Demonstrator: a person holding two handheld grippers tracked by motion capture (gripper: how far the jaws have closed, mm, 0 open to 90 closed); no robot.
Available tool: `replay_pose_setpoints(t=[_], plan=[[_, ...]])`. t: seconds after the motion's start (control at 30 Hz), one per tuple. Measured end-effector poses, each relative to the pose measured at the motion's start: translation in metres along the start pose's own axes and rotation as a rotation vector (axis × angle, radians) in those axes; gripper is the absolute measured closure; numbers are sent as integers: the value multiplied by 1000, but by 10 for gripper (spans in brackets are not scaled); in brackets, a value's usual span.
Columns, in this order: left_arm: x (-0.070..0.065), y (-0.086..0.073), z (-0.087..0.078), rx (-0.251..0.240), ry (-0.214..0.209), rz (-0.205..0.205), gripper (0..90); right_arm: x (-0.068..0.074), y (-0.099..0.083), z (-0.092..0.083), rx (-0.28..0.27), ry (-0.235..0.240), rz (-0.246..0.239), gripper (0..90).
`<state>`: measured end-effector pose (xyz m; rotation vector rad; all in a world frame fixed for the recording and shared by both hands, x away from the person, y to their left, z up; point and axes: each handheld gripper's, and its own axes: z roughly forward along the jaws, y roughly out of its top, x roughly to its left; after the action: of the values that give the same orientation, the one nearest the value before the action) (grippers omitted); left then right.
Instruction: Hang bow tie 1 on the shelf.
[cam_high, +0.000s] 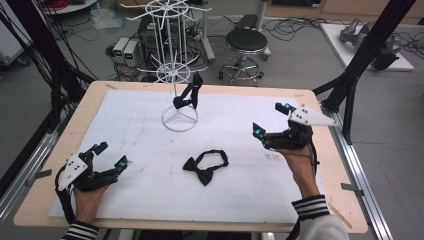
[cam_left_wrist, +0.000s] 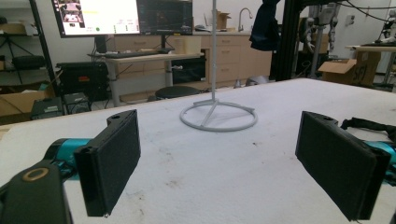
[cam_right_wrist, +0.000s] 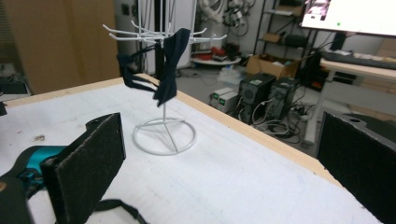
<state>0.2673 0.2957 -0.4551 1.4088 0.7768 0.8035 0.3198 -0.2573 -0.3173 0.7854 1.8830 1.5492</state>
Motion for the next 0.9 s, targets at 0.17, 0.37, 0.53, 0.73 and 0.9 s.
replay_pose_setpoints(t=[0.17, 0.37, 0.53, 0.73, 0.9], plan=[[0, 0, 0, 2, 2, 7, 143, 16, -31, -22, -18, -56, -14, 8], [1, 0, 0, 1, -6, -3, 142, 28, -65, -31, -21, -82, -12, 8], [1, 1, 0, 4, -11, -3, 141, 28, -81, -36, -48, -111, 3, 8], [3, 1, -1, 1, -2, 2, 141, 26, -92, -40, -52, -127, 23, 8], [5, 6, -4, -4, 0, 12, 141, 26, -96, -42, -61, -125, 30, 8]])
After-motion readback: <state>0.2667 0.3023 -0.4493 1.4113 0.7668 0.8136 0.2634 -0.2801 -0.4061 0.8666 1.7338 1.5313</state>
